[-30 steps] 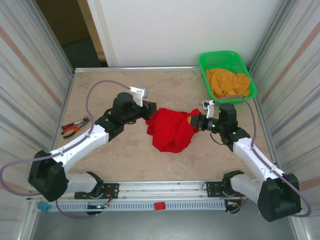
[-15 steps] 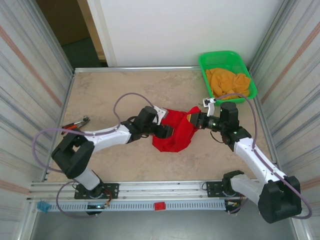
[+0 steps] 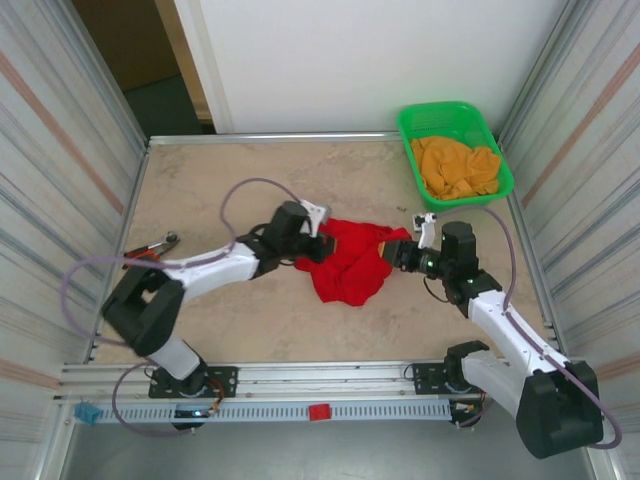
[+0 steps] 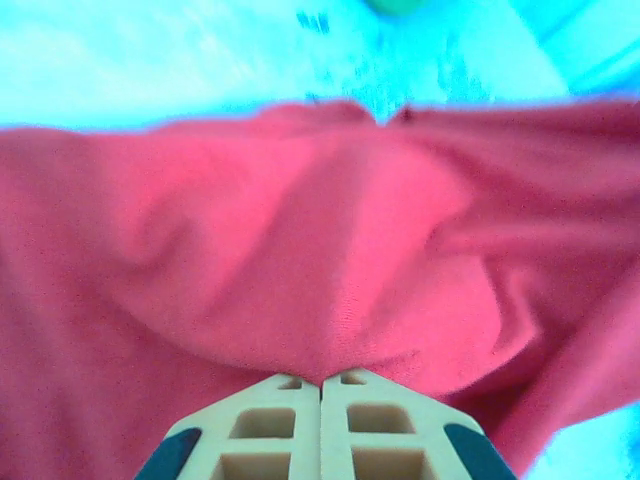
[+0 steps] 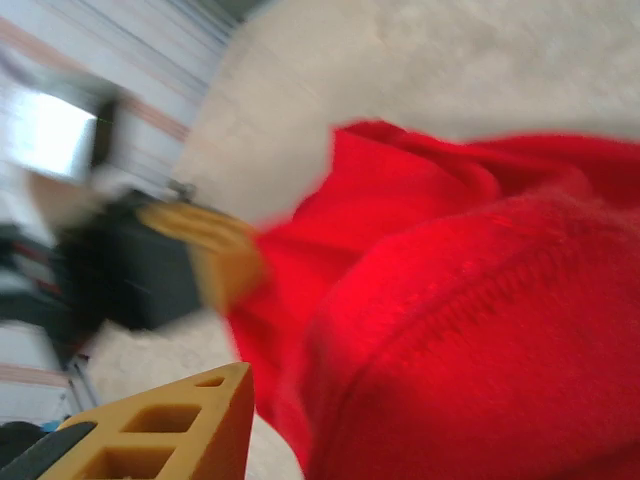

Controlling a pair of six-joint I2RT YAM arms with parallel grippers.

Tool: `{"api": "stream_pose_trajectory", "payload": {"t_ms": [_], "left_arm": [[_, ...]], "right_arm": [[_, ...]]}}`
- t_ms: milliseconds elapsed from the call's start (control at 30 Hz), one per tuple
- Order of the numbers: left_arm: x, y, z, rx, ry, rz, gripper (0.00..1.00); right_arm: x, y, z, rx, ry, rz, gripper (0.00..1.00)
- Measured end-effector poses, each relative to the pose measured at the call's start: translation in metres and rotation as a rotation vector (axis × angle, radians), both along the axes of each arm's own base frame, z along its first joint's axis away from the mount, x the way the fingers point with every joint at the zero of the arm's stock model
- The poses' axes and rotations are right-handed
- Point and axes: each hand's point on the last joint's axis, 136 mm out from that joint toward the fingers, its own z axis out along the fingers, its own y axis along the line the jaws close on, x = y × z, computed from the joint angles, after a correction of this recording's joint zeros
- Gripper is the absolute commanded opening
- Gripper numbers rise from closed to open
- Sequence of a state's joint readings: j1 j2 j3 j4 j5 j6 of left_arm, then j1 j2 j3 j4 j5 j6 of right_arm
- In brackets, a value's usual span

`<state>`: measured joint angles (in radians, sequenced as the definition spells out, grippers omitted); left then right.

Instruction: Fold the inside-out t-shirt

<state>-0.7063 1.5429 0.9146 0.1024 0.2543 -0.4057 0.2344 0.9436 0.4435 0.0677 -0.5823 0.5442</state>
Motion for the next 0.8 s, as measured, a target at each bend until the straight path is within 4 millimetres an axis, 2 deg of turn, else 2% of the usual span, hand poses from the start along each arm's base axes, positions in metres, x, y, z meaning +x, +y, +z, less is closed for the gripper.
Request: {"api": "stream_pose_trajectory", "payload": {"t_ms": [33,67,167,200,267,367,467,567,633,700,800], "left_arm": [[0.004,0.013,0.017,-0.035,-0.02,0.03,0.0],[0.007,0.024,0.032,-0.066,-0.04,0.053,0.0],[0.011,0.049,0.068,-0.153,-0.081,0.102,0.0],[0.01,0.054,0.073,-0.171,-0.084,0.104,0.0],[0.005,0.061,0.08,-0.209,-0.077,0.104,0.0],[0.003,0.069,0.08,-0.25,-0.049,0.113,0.0],[0.004,0.076,0.086,-0.277,-0.038,0.125,0.0],[0.0,0.075,0.095,-0.301,-0.038,0.106,0.0],[-0.001,0.072,0.103,-0.314,-0.042,0.084,0.0],[-0.003,0.069,0.11,-0.325,-0.045,0.065,0.0],[-0.005,0.066,0.12,-0.338,-0.048,0.04,0.0]], "right_arm": [[-0.002,-0.003,-0.01,-0.01,0.02,-0.013,0.06],[-0.004,-0.006,-0.02,-0.021,0.041,-0.027,0.01],[-0.005,-0.01,-0.034,-0.042,0.075,-0.048,0.02],[-0.003,-0.011,-0.036,-0.046,0.075,-0.054,0.07],[-0.002,-0.013,-0.037,-0.058,0.075,-0.067,0.4],[-0.001,-0.02,-0.04,-0.094,0.096,-0.096,0.54],[-0.003,-0.021,-0.025,-0.117,0.071,-0.103,0.64],[-0.005,-0.008,0.013,-0.132,-0.031,-0.069,0.71],[-0.005,0.01,0.042,-0.143,-0.115,-0.014,0.72],[-0.002,0.029,0.058,-0.164,-0.162,0.043,0.72],[0.01,0.063,0.062,-0.231,-0.193,0.141,0.73]]}}
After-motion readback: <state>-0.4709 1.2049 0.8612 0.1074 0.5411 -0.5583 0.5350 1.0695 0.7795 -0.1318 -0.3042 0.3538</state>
